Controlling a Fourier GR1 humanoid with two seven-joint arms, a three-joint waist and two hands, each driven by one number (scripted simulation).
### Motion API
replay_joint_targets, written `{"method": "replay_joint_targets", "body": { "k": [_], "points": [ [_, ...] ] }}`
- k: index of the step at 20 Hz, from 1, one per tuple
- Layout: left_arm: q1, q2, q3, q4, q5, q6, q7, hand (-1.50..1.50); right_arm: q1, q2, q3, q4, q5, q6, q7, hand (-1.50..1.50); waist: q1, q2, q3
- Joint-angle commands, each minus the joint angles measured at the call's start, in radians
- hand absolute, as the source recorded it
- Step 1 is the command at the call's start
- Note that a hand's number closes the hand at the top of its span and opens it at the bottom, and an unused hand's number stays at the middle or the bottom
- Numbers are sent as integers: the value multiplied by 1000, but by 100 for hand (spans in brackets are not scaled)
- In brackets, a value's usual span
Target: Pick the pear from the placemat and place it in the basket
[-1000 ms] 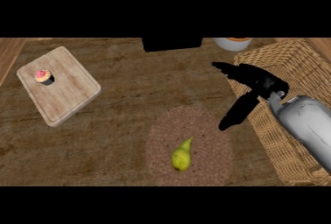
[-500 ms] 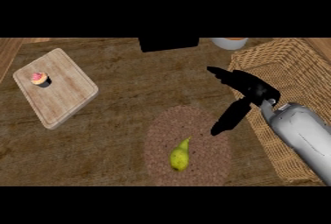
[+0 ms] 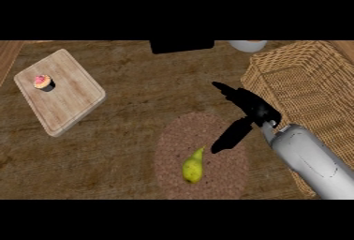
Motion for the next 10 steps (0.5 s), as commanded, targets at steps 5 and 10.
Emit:
{"method": "replay_joint_targets", "body": {
  "k": [5,10],
  "points": [
    [-308,-59,28,-203,54,-3,-130,0,42,58,85,28,56,-20,-1,-150,-21,3,-8],
    [-309,-76,33,-193,49,-14,-150,0,80,67,121,39,83,-31,-13,-150,-31,-2,-8]
  ]
}}
